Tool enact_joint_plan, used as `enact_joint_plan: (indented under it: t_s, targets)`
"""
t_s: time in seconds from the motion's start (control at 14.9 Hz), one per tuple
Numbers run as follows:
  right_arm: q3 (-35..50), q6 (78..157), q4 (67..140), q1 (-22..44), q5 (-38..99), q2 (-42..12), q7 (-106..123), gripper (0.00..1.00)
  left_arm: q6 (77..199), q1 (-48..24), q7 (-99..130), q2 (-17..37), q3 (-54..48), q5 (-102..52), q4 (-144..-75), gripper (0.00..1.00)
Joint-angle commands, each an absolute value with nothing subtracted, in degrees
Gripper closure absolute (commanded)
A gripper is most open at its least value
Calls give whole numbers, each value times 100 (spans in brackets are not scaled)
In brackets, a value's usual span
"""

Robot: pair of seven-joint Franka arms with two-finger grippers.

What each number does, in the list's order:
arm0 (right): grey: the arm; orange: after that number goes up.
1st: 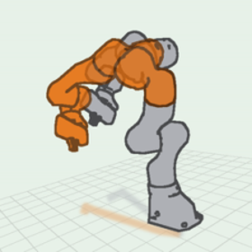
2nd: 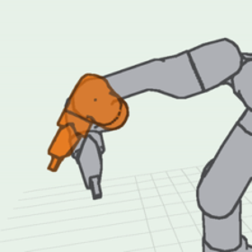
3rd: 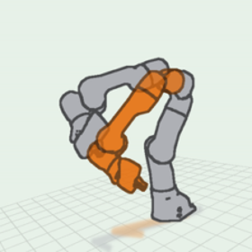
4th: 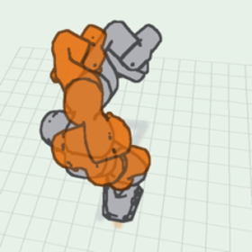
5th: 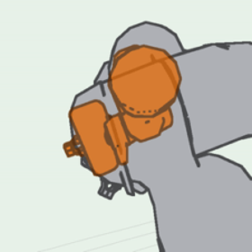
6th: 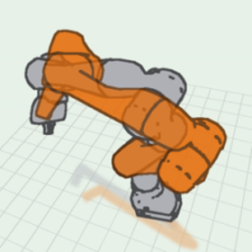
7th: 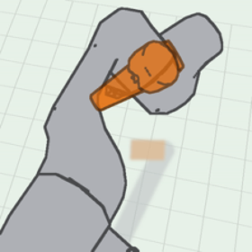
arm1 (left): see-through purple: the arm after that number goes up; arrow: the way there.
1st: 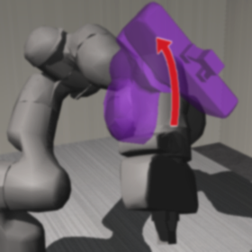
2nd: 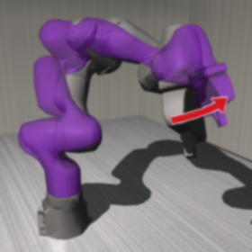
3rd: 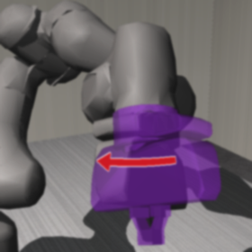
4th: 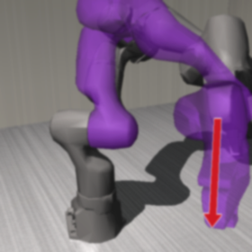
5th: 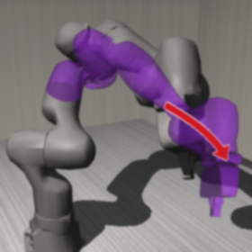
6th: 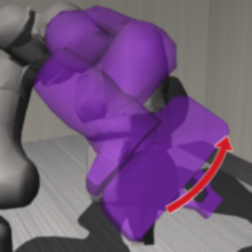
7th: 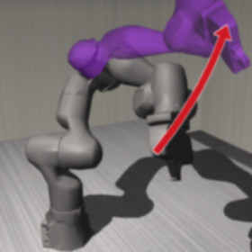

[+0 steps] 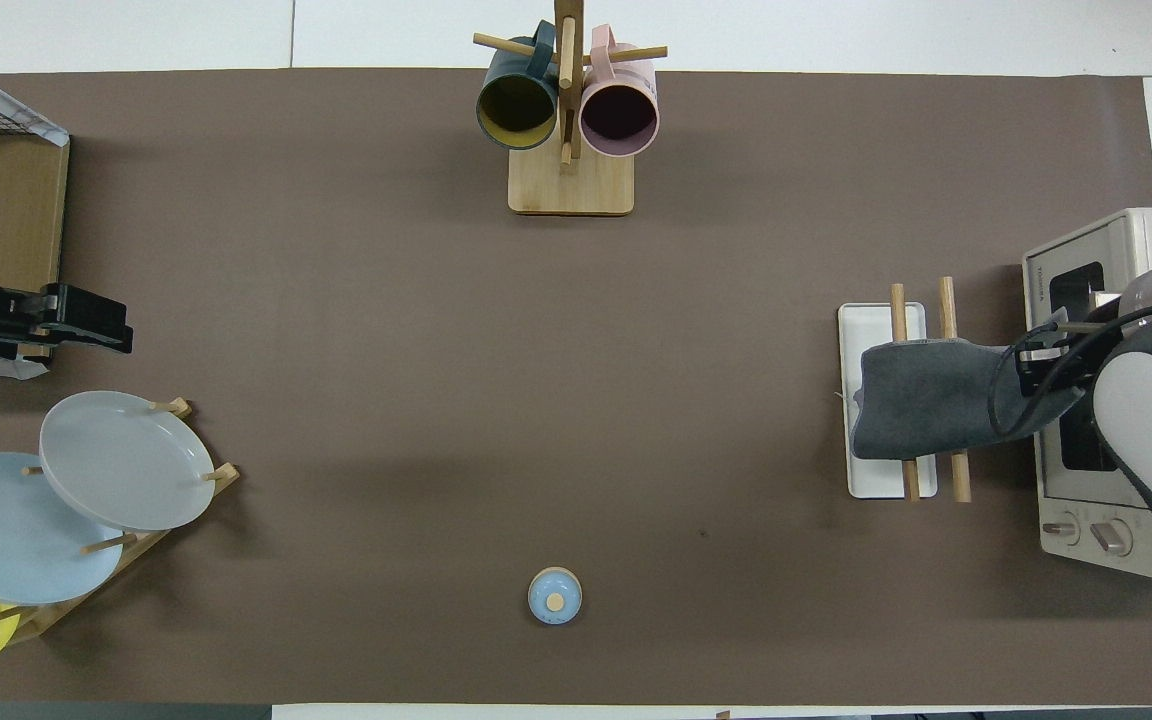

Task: Fold towel and hang on rack
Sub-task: 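Drape the towel over the wooden dowels and release with the right gripper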

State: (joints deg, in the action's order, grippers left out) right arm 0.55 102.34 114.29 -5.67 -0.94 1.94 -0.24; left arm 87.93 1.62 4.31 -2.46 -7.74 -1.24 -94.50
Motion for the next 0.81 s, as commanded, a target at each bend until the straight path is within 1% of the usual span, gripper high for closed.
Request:
enact_joint_plan:
  t_s: [0.0, 0.34, 0.4, 0.47, 0.54, 0.74]
  targets:
    - [132, 10336, 11724, -650, -176, 422, 114, 100, 9035, 44, 431, -255, -668, 0, -9597, 0]
    - [132, 10397, 11821, -756, -176, 466, 351, 100, 9026, 53, 369, -264, -677, 9, -9580, 0]
    - [132, 10406, 11804, -756, -176, 457, 378, 77, 9026, 88, 369, -264, -677, 9, -9580, 0]
    - [132, 10406, 11786, -747, -176, 457, 439, 40, 9026, 97, 387, -264, -677, 9, -9580, 0]
    - [132, 10406, 11751, -747, -176, 448, 483, 0, 9026, 105, 387, -264, -677, 9, -9580, 0]
    - [132, 10398, 11585, -747, -176, 404, 711, 0, 9018, 105, 404, -264, -677, 9, -9580, 0]
